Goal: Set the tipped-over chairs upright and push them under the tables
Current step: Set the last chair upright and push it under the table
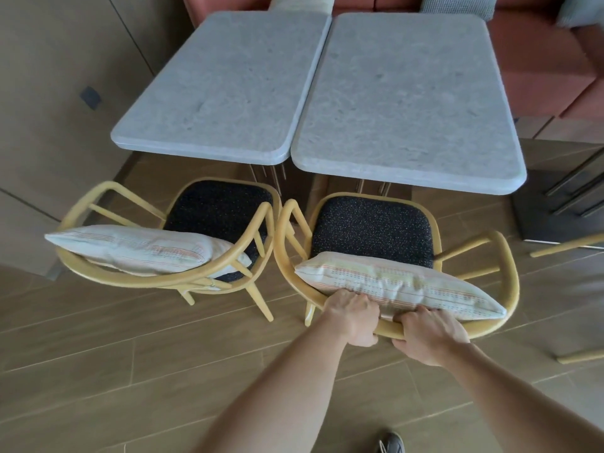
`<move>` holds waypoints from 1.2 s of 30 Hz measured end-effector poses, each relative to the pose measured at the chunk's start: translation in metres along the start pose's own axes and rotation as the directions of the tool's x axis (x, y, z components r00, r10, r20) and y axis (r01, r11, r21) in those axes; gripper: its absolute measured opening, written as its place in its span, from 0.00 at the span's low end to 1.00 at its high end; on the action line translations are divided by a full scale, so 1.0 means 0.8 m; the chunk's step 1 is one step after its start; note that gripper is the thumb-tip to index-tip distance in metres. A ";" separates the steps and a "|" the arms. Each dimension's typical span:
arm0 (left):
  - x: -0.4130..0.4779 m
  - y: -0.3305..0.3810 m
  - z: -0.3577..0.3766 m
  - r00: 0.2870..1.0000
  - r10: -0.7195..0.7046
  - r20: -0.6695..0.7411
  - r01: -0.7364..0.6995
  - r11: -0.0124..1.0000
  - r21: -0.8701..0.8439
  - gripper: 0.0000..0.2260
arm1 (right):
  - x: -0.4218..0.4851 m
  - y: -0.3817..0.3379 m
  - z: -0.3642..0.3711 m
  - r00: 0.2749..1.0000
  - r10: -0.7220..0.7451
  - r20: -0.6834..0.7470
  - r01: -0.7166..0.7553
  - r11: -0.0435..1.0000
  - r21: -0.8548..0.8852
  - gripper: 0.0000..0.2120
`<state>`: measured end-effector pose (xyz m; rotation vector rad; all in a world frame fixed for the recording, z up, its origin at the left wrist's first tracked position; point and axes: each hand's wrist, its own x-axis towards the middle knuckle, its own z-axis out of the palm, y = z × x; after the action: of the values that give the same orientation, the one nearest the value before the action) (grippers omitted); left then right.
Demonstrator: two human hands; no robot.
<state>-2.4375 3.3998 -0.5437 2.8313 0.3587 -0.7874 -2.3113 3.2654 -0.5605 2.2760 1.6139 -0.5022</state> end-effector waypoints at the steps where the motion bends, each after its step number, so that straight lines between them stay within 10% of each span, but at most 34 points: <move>1: -0.005 -0.004 0.005 1.000 0.000 -0.004 0.000 1.000 0.003 0.16 | -0.001 -0.009 0.001 1.000 -0.001 -0.006 0.001 1.000 0.007 0.21; 36: -0.035 -0.017 0.020 0.998 -0.031 -0.061 0.033 0.999 0.017 0.16 | -0.006 -0.043 0.003 1.000 0.015 0.011 -0.015 0.998 0.055 0.17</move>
<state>-2.4723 3.4038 -0.5436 2.8783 0.4087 -0.7157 -2.3458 3.2713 -0.5623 2.3195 1.5959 -0.5608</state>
